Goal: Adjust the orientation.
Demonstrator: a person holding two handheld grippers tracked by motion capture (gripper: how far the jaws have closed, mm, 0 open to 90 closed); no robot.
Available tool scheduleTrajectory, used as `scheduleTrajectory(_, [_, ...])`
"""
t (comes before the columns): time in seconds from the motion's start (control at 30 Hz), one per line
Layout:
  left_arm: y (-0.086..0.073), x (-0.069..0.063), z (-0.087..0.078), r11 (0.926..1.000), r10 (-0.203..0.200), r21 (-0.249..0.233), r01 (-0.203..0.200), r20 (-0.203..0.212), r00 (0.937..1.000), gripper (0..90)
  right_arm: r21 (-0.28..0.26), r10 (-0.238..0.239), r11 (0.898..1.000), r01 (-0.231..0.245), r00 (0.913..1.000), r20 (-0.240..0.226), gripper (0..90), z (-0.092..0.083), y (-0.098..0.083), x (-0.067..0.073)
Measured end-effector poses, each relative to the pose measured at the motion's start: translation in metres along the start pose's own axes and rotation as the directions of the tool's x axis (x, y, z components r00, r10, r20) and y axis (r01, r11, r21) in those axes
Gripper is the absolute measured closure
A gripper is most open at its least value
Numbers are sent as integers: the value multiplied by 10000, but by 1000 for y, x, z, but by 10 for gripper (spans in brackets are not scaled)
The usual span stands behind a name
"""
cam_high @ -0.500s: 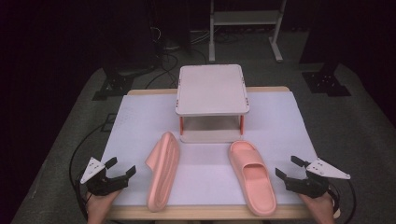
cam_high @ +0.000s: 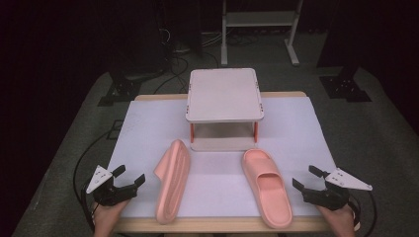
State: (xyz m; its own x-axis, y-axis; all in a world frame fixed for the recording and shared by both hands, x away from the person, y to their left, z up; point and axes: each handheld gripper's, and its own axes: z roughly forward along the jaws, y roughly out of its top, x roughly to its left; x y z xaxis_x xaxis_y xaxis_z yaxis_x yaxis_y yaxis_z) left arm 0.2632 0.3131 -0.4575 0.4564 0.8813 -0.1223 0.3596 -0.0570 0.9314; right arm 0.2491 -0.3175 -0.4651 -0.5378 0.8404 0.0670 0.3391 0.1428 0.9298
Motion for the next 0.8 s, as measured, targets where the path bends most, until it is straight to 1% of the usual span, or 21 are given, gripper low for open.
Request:
scheduleTrajectory(0.07, [0, -2, 2, 9999, 111, 29, -111, 99, 9999, 88, 4, -52, 10000, 52, 10000, -22, 179, 0, 0, 1])
scheduleTrajectory(0.13, [-1, -4, 4, 9997, 167, 176, -170, 154, 9997, 88, 7, -100, 9999, 100, 9999, -55, 178, 1, 1, 2])
scheduleTrajectory(0.17, [-1, -5, 4, 9996, 214, 198, -218, 212, 9995, 87, 38, -97, 9999, 97, 9999, -75, 178, 1, 2, 3])
scheduleTrajectory(0.2, [-1, -6, 5, 9997, 173, 187, -177, 247, 9995, 88, 31, -158, 9999, 158, 9998, -81, 178, 2, 2, 3])
scheduleTrajectory(0.27, [0, -9, 7, 9993, 281, 240, -288, 320, 9991, 88, 43, -142, 9999, 143, 9998, -135, 178, 2, 3, 5])
scheduleTrajectory(0.37, [-1, -11, 9, 9990, 342, 285, -353, 406, 9986, 88, 59, -243, 9997, 244, 9996, -170, 178, 3, 3, 7])
scheduleTrajectory(0.6, [-2, -16, 16, 9950, 555, 797, -598, 550, 9969, 89, 20, -253, 9997, 253, 9995, -169, 177, 2, 4, 8])
scheduleTrajectory(0.67, [-3, -17, 19, 9943, 538, 884, -588, 580, 9969, 90, 22, -256, 9997, 257, 9995, -167, 177, 3, 4, 9])
scheduleTrajectory(0.73, [-2, -19, 22, 9924, 472, 1102, -550, 720, 9963, 110, 18, -277, 9996, 277, 9994, -183, 177, 3, 4, 9])
scheduleTrajectory(0.77, [-2, -19, 23, 9918, 518, 1122, -608, 818, 9953, 137, 42, -259, 9997, 260, 9995, -195, 177, 3, 4, 9])
scheduleTrajectory(0.8, [-2, -20, 25, 9905, 518, 1233, -615, 799, 9955, 138, 35, -270, 9996, 271, 9994, -212, 176, 3, 4, 10])
